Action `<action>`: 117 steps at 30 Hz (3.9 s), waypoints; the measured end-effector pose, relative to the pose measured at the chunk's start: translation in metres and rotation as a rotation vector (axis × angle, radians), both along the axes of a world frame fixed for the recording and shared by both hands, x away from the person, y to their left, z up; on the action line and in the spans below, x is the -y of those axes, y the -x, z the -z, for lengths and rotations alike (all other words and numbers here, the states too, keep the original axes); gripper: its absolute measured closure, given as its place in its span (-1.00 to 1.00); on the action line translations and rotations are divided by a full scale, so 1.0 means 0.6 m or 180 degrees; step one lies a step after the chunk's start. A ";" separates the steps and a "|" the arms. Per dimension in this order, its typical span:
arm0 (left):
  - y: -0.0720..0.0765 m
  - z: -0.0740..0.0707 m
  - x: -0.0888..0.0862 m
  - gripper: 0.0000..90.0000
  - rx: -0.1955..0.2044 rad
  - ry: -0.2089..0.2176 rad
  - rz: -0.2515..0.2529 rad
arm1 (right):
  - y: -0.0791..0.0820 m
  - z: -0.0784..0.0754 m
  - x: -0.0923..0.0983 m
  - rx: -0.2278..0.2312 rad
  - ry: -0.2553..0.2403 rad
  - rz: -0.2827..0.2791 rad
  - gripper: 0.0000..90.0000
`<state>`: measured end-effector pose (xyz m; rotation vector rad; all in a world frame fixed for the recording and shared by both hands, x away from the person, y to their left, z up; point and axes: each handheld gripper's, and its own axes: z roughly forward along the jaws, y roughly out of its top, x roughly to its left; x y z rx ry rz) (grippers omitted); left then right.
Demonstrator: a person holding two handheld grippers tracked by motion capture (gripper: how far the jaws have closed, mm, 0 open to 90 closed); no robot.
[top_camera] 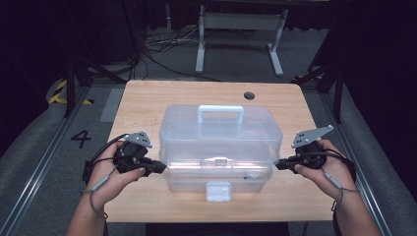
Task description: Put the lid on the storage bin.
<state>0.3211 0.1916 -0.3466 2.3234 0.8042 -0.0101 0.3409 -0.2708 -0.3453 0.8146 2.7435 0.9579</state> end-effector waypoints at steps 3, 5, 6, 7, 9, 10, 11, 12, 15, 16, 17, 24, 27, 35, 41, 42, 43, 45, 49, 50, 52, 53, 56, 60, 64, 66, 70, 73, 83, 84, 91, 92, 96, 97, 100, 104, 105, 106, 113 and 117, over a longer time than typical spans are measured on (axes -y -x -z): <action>-0.001 0.004 0.002 0.90 -0.0039 -0.0057 0.0039 | 0.001 0.003 -0.003 -0.0011 0.0085 -0.0038 1.00; -0.001 0.006 0.002 0.90 -0.0058 -0.0066 0.0052 | 0.001 0.004 -0.004 -0.0025 0.0104 -0.0046 1.00; -0.001 0.007 0.003 0.90 -0.0069 -0.0076 0.0056 | 0.001 0.005 -0.004 -0.0040 0.0119 -0.0052 1.00; -0.002 0.007 0.003 0.90 -0.0067 -0.0082 0.0064 | 0.001 0.006 -0.004 -0.0048 0.0125 -0.0058 1.00; -0.002 0.008 0.003 0.90 -0.0083 -0.0089 0.0074 | 0.001 0.007 -0.004 -0.0056 0.0136 -0.0069 1.00; -0.002 0.009 0.003 0.90 -0.0089 -0.0094 0.0075 | 0.001 0.008 -0.005 -0.0056 0.0140 -0.0077 1.00; -0.002 0.010 0.003 0.90 -0.0096 -0.0101 0.0086 | 0.001 0.008 -0.005 -0.0061 0.0155 -0.0076 1.00; -0.002 0.011 0.004 0.90 -0.0106 -0.0103 0.0094 | 0.000 0.009 -0.006 -0.0065 0.0167 -0.0087 1.00; -0.003 0.014 0.004 0.90 -0.0136 -0.0125 0.0111 | 0.000 0.011 -0.007 -0.0087 0.0191 -0.0107 1.00; -0.003 0.015 0.004 0.90 -0.0146 -0.0123 0.0118 | 0.001 0.012 -0.008 -0.0111 0.0214 -0.0095 1.00; -0.004 0.015 0.004 0.90 -0.0156 -0.0128 0.0123 | 0.001 0.013 -0.008 -0.0119 0.0226 -0.0099 1.00; -0.005 0.022 0.007 0.92 -0.0239 -0.0197 0.0177 | -0.001 0.019 -0.011 -0.0180 0.0305 -0.0142 1.00; -0.005 0.024 0.009 0.93 -0.0274 -0.0231 0.0216 | -0.001 0.022 -0.014 -0.0215 0.0358 -0.0158 1.00; -0.006 0.031 0.012 0.93 -0.0356 -0.0281 0.0254 | -0.003 0.030 -0.017 -0.0278 0.0428 -0.0189 1.00; -0.007 0.035 0.014 0.93 -0.0403 -0.0341 0.0283 | -0.004 0.035 -0.020 -0.0333 0.0479 -0.0193 1.00; -0.008 0.036 0.014 0.93 -0.0417 -0.0355 0.0289 | -0.004 0.036 -0.020 -0.0342 0.0484 -0.0211 1.00; -0.009 0.037 0.014 0.93 -0.0426 -0.0360 0.0292 | -0.005 0.037 -0.020 -0.0348 0.0491 -0.0215 1.00; -0.009 0.039 0.015 0.93 -0.0443 -0.0369 0.0302 | -0.005 0.038 -0.020 -0.0365 0.0494 -0.0228 1.00; -0.010 0.041 0.016 0.93 -0.0465 -0.0388 0.0313 | -0.005 0.040 -0.020 -0.0384 0.0526 -0.0238 1.00; -0.010 0.041 0.016 0.93 -0.0465 -0.0388 0.0313 | -0.005 0.040 -0.020 -0.0384 0.0526 -0.0238 1.00; -0.010 0.042 0.016 0.93 -0.0476 -0.0393 0.0314 | -0.005 0.040 -0.020 -0.0390 0.0528 -0.0236 1.00; -0.010 0.042 0.016 0.93 -0.0477 -0.0401 0.0319 | -0.005 0.040 -0.020 -0.0395 0.0530 -0.0235 1.00; -0.010 0.044 0.017 0.93 -0.0496 -0.0411 0.0348 | -0.004 0.041 -0.019 -0.0419 0.0566 -0.0237 1.00; -0.010 0.046 0.019 0.94 -0.0513 -0.0429 0.0349 | -0.005 0.046 -0.020 -0.0445 0.0602 -0.0243 1.00; -0.012 0.049 0.021 0.94 -0.0536 -0.0453 0.0363 | -0.004 0.045 -0.019 -0.0443 0.0583 -0.0224 1.00; -0.012 0.049 0.021 0.92 -0.0538 -0.0456 0.0372 | -0.003 0.045 -0.018 -0.0465 0.0567 -0.0217 1.00; -0.011 0.049 0.020 0.90 -0.0533 -0.0461 0.0361 | -0.003 0.045 -0.017 -0.0482 0.0546 -0.0227 1.00; -0.010 0.048 0.018 0.84 -0.0511 -0.0452 0.0339 | -0.002 0.044 -0.015 -0.0522 0.0537 -0.0262 1.00; 0.002 0.039 -0.006 0.77 -0.0425 -0.0306 0.0168 | -0.009 0.033 -0.009 -0.0482 0.0487 -0.0285 1.00; 0.003 0.037 -0.008 0.76 -0.0396 -0.0283 0.0133 | -0.009 0.031 -0.009 -0.0469 0.0489 -0.0294 1.00; 0.010 0.021 -0.026 0.74 -0.0176 -0.0054 -0.0056 | -0.008 0.014 0.002 -0.0385 0.0369 -0.0273 1.00; 0.011 0.019 -0.029 0.73 -0.0147 -0.0017 -0.0094 | -0.008 0.011 0.005 -0.0365 0.0339 -0.0258 1.00; 0.012 0.009 -0.037 0.72 -0.0031 0.0091 -0.0205 | -0.009 0.006 0.015 -0.0314 0.0263 -0.0239 1.00; 0.011 0.008 -0.039 0.72 -0.0012 0.0127 -0.0237 | -0.010 0.005 0.017 -0.0298 0.0245 -0.0230 1.00; 0.009 0.006 -0.043 0.71 0.0036 0.0160 -0.0344 | -0.013 0.002 0.024 -0.0236 0.0169 -0.0161 1.00; 0.002 0.009 -0.051 0.71 0.0071 0.0188 -0.0496 | -0.016 -0.002 0.033 -0.0152 0.0070 -0.0069 1.00; 0.000 0.010 -0.054 0.71 0.0094 0.0188 -0.0537 | -0.017 -0.003 0.036 -0.0128 0.0045 -0.0032 1.00; -0.002 0.010 -0.055 0.71 0.0106 0.0190 -0.0557 | -0.019 -0.004 0.039 -0.0100 0.0000 0.0000 0.99; -0.018 0.018 -0.072 0.66 0.0233 0.0324 -0.0853 | -0.030 -0.004 0.062 0.0036 -0.0183 0.0248 0.96; -0.025 0.025 -0.084 0.62 0.0352 0.0396 -0.1003 | -0.040 -0.005 0.074 0.0167 -0.0325 0.0411 0.92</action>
